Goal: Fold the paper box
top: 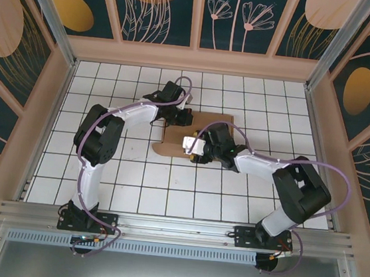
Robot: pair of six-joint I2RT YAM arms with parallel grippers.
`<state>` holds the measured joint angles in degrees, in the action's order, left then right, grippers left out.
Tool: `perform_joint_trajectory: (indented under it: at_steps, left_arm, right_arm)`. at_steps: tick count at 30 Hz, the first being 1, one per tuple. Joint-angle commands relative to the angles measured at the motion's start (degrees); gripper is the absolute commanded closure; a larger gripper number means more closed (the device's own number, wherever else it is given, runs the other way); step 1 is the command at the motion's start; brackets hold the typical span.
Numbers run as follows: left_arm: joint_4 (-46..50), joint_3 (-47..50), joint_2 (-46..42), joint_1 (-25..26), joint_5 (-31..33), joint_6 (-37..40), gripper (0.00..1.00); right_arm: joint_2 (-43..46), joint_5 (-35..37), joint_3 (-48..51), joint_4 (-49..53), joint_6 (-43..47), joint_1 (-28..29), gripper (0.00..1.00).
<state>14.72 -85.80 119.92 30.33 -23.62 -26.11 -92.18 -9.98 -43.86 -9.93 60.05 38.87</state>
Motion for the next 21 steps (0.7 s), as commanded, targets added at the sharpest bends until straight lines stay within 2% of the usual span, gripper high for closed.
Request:
perform_joint_trajectory:
  at_steps: [1, 5, 8, 14, 19, 21]
  left_arm:
    - [1.8, 1.9, 2.7, 0.5, -1.6, 1.0, 1.0]
    - [1.5, 2.4, 3.1, 0.5, -3.1, 0.8, 1.0]
    - [1.3, 2.6, 3.4, 0.5, -4.0, 0.7, 1.0]
    - [1.3, 2.5, 4.3, 0.5, -5.6, 0.8, 1.0]
    - [0.9, 2.5, 3.6, 0.5, -6.3, 0.5, 1.0]
    - [0.3, 2.2, 2.3, 0.4, -7.1, 0.0, 1.0]
  right_arm:
    - [-3.2, 8.0, 0.6, -8.3, 2.1, -0.3, 0.31]
    - [-6.2, 15.0, 1.0, -15.3, 3.7, 0.4, 0.39]
    - [-7.6, 18.3, 2.2, -20.6, 6.0, 1.6, 0.49]
    - [-9.0, 20.6, 4.4, -26.6, 7.8, 2.6, 0.68]
    - [-9.0, 21.1, 4.1, -26.5, 5.5, 2.2, 0.66]
    - [-7.9, 19.8, 2.7, -23.5, 1.7, 2.2, 0.57]
